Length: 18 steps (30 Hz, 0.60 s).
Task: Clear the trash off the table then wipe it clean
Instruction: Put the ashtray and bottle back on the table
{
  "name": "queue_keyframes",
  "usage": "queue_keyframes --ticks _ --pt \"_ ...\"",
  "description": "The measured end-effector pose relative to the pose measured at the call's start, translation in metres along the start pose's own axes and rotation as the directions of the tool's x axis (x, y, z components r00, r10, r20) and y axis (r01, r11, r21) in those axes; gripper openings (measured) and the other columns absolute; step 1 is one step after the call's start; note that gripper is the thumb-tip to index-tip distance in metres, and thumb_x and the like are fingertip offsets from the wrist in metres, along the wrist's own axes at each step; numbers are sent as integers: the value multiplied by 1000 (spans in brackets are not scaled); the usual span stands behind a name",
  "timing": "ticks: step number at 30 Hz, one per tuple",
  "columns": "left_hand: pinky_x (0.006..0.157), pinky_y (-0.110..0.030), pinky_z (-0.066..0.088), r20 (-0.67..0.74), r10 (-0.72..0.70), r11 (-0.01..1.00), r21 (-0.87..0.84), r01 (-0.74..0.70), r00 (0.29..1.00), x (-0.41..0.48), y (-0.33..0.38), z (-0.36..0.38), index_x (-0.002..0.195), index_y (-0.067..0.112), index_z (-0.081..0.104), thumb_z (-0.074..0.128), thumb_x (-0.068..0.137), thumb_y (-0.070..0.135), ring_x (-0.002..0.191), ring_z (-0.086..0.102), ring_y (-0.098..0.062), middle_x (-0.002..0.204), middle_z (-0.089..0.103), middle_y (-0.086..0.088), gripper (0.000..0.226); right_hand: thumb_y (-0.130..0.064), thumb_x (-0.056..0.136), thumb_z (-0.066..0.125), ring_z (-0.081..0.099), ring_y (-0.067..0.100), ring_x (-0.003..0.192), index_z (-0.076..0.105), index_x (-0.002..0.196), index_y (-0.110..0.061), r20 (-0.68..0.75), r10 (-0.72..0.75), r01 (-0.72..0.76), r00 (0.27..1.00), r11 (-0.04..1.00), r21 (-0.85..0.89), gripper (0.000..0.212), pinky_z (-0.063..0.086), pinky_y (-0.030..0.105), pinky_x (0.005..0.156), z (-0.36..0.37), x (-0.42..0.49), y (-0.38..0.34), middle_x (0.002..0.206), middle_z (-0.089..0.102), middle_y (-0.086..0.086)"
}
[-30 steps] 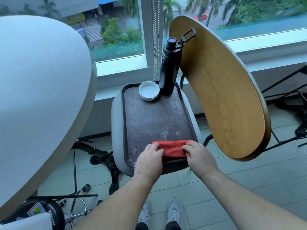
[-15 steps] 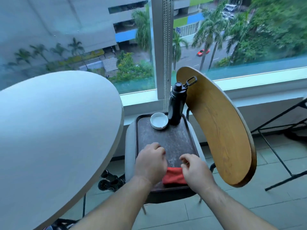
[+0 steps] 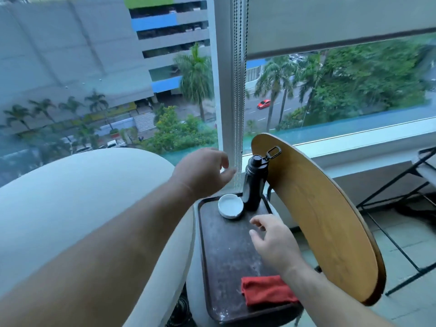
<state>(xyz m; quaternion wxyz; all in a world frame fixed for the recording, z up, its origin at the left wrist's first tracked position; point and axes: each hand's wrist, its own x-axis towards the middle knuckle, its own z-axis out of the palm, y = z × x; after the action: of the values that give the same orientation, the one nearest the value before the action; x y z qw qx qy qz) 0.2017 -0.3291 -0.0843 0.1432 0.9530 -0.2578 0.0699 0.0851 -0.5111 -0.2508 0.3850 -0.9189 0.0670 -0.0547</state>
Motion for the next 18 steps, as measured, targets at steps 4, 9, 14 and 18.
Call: queue_keyframes --ticks 4,9,14,18 --pt "74 -35 55 95 32 999 33 -35 995 26 -43 -1 96 25 76 57 97 59 86 63 -20 93 68 6 39 -36 93 65 59 11 115 63 126 -29 99 16 -5 995 993 -120 34 51 31 96 29 42 3 127 57 -15" --pt "71 -39 56 94 -18 1000 -10 19 995 43 -68 10 92 24 77 55 99 60 78 63 -21 84 69 4 42 -43 95 60 58 22 123 47 146 -26 259 124 -46 958 956 -289 55 50 36 94 68 108 14 149 44 -8" --pt "68 -40 57 94 -150 987 -45 154 984 47 -76 19 82 27 70 49 94 72 73 64 -18 76 68 5 51 -50 87 66 61 31 119 40 146 -22 347 193 -31 918 907 -421 70 54 41 91 102 161 32 142 41 2" --pt "70 -36 57 115 -204 978 -20 208 972 47 -78 21 89 32 71 47 90 77 74 63 -10 81 69 11 51 -57 83 71 63 32 117 32 149 -25 387 240 -19 890 868 -496 82 53 39 80 124 187 40 148 33 3"
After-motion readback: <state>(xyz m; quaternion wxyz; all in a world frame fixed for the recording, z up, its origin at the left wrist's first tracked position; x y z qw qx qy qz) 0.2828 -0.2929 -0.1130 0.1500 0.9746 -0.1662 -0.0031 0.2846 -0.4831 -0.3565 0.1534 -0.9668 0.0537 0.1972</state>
